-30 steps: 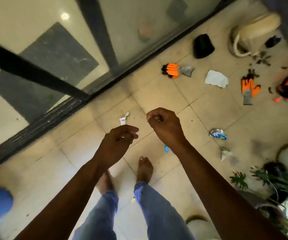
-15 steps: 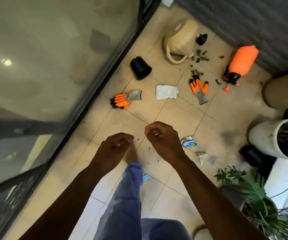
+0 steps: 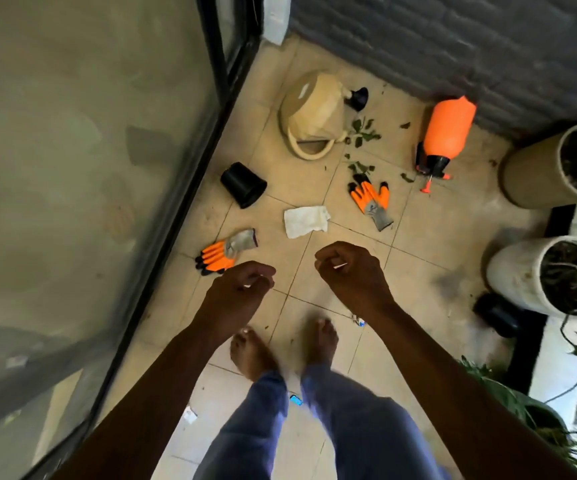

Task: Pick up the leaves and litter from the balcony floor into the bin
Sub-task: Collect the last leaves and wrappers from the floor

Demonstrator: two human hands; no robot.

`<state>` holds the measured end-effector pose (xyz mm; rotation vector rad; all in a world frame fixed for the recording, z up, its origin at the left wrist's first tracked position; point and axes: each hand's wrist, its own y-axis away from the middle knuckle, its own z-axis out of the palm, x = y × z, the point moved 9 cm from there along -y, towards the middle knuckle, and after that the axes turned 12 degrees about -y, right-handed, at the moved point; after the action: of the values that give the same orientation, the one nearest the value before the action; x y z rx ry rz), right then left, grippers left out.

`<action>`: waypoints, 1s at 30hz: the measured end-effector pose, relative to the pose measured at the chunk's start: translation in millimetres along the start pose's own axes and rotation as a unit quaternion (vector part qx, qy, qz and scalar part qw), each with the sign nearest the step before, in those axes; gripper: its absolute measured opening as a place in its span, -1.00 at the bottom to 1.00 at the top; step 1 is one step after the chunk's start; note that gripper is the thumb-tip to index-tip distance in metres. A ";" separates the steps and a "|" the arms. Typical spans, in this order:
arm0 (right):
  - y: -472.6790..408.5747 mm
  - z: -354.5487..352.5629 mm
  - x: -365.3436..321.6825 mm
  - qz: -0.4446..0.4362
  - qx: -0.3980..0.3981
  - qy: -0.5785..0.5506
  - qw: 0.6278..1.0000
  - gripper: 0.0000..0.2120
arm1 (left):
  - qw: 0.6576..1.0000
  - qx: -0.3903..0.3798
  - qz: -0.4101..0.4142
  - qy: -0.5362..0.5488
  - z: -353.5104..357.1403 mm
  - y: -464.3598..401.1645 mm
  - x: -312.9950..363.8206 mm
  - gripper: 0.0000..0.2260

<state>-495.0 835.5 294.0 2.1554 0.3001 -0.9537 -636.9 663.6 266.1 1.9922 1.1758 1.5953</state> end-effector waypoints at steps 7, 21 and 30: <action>-71.0 -58.9 28.6 0.019 0.046 0.006 0.999 -0.72 | 0.999 -0.026 0.005 -0.017 38.8 -71.0 45.9 -0.70; -241.4 -189.5 127.9 0.084 0.037 0.020 0.996 -0.88 | 0.989 -0.031 0.005 -0.146 138.2 -238.6 179.5 -0.91; -337.5 -194.8 246.6 0.188 0.026 0.039 0.981 -0.88 | 0.990 -0.052 -0.047 -0.120 188.0 -368.5 185.6 -0.76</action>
<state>-379.0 1189.0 21.5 2.1945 -0.0965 -0.6680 -602.6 1071.5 70.9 1.9665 1.0555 1.3009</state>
